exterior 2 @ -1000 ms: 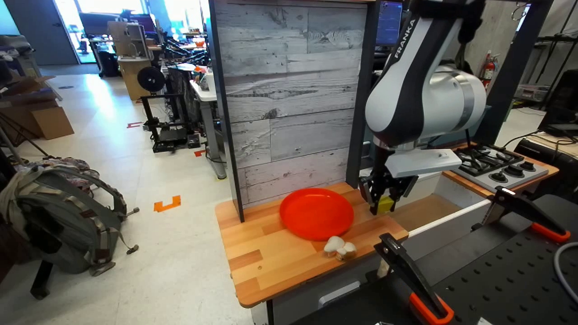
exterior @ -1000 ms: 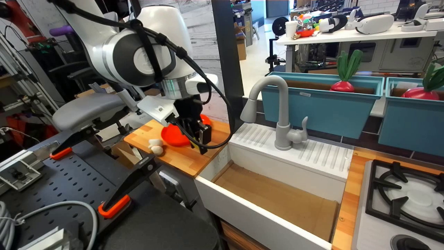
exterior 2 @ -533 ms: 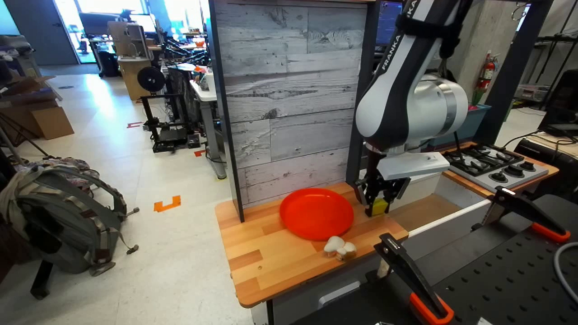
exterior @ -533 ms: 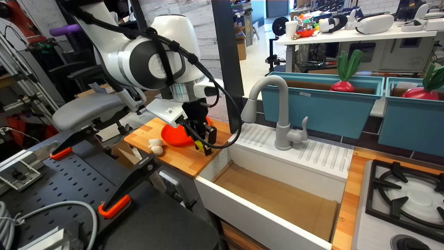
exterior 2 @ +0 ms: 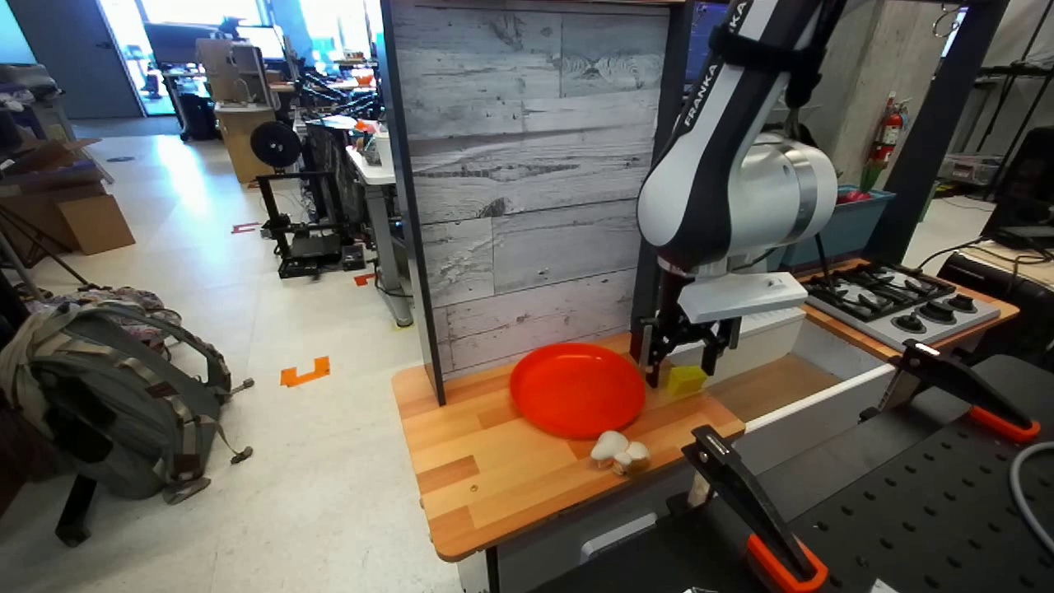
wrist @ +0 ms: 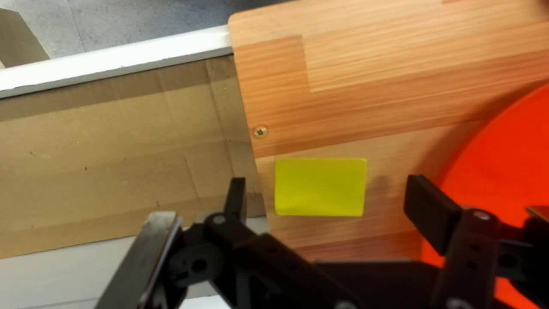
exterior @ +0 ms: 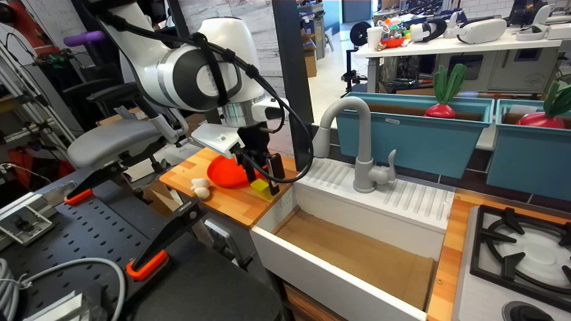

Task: Move the yellow block to the right

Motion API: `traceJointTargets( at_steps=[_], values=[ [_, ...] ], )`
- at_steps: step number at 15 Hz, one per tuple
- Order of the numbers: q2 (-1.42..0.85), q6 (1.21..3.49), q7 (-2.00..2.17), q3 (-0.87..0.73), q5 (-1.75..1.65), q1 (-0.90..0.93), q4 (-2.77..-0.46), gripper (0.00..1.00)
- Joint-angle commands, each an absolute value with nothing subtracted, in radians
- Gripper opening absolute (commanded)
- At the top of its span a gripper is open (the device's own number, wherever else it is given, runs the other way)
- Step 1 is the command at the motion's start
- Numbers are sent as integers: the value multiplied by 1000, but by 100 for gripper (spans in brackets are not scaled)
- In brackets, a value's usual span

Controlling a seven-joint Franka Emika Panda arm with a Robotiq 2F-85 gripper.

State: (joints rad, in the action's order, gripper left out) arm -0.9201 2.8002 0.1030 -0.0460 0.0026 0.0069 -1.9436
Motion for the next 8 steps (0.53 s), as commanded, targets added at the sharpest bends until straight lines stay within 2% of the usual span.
traceJointTargets(
  at_steps=[1,5,6,8],
  values=[
    [-845,2834,85,-46,0,19,-2002,100],
    [-684,2908,99,-42,0,55,-2149,100],
    [-797,2877,96,-43,9,33,-2033,100],
    [-764,2875,98,-42,8,42,-2055,100]
  ],
)
